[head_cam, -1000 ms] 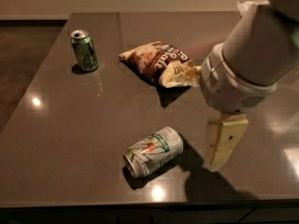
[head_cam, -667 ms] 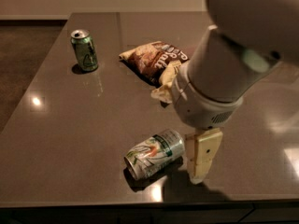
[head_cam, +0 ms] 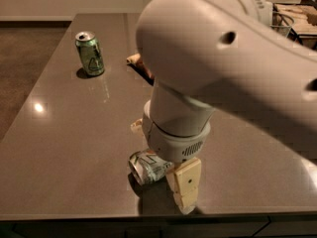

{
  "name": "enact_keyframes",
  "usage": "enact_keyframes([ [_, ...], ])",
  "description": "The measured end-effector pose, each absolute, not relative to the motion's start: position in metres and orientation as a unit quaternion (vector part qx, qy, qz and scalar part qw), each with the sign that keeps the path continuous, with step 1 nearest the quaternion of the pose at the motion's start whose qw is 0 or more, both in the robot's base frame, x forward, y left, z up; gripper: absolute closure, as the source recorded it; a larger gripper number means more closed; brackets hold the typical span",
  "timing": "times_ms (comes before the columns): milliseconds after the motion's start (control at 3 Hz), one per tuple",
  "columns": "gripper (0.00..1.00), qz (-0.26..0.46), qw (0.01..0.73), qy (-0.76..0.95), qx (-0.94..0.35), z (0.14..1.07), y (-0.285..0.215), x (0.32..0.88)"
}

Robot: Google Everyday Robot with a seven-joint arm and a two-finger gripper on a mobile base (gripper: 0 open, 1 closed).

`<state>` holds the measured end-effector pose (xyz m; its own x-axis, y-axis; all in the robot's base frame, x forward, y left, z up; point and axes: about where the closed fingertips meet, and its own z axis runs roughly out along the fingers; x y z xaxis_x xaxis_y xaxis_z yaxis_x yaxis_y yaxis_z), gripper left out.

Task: Place 7up can upright

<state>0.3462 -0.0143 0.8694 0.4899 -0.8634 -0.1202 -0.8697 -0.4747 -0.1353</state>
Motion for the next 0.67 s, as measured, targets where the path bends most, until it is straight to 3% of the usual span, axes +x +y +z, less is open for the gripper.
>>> enact_keyframes([
  [333, 0.07, 0.013, 0.068, 0.494, -0.867, 0.8530, -0.0057, 0.3432],
  [667, 0.25, 0.010, 0.053, 0.499, -0.865, 0.8460, -0.0052, 0.3498],
])
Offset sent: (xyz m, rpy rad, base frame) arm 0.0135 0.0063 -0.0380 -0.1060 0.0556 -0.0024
